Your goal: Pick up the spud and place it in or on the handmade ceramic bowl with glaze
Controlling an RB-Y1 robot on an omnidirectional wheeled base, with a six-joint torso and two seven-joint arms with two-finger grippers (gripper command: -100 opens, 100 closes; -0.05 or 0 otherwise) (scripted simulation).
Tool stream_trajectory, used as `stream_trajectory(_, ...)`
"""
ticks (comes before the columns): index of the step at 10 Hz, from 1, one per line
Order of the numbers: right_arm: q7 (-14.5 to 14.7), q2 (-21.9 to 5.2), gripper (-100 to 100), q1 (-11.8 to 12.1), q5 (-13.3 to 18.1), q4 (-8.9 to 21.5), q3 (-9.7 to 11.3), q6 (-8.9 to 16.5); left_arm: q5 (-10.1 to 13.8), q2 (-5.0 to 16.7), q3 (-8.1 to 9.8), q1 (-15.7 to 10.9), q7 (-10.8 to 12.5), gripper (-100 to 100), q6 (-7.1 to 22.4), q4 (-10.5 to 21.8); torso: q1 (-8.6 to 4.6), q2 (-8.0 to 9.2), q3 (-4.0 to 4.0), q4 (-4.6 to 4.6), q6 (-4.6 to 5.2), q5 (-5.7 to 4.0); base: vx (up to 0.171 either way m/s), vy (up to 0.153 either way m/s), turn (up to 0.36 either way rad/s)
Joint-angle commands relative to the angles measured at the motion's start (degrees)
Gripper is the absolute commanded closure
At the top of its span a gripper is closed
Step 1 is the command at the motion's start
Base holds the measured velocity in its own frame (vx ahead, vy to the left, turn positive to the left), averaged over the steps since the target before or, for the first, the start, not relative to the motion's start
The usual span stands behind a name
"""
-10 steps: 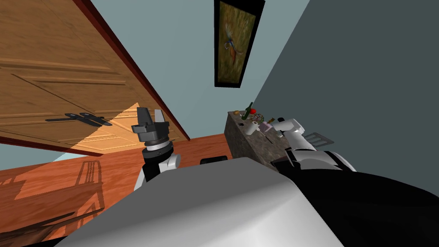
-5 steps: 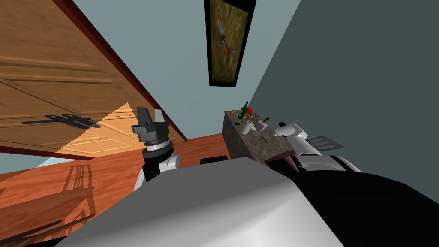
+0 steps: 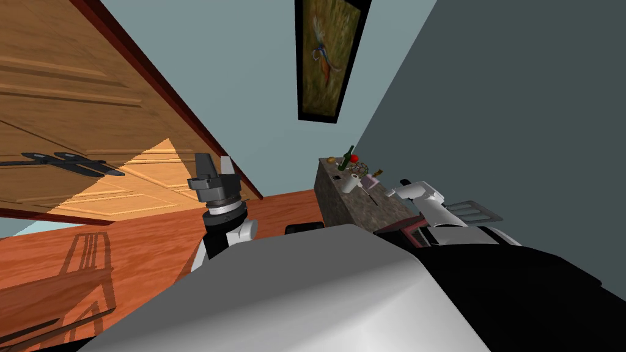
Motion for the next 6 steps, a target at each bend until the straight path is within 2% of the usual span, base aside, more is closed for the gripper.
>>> stream_trajectory(1, -0.74, -0.39, 100, 1.74, 0.01, -0.44, -0.02, -0.08, 0.00, 0.00, 0.00, 0.00, 0.00, 0, 0.00, 0.00, 0.00, 0.00, 0.00, 0.00, 0.00, 0.00, -0.010, -0.070, -0.065)
stream_trajectory(2, -0.43, -0.22, 100, 0.93, -0.02, -0.26, 0.01, -0.23, 0.00, 0.00, 0.00, 0.00, 0.00, 0, 0.00, 0.00, -0.35, 0.17, 0.09, 0.02, 0.19, -0.11, -0.004, -0.026, -0.018)
stream_trajectory(3, -0.51, -0.30, -100, 1.05, 0.00, -0.27, -0.01, -0.22, 0.00, 0.00, 0.00, 0.00, 0.00, 0, 0.00, 0.01, -0.41, 0.21, 0.12, 0.03, 0.14, -0.18, 0.000, 0.000, 0.000)
stream_trajectory(6, -0.50, -0.30, -100, 1.05, 0.00, -0.26, -0.01, -0.21, 0.00, 0.00, 0.00, 0.00, 0.00, 0, 0.00, 0.01, -0.36, 0.20, 0.11, 0.02, 0.13, -0.17, 0.000, 0.000, 0.000)
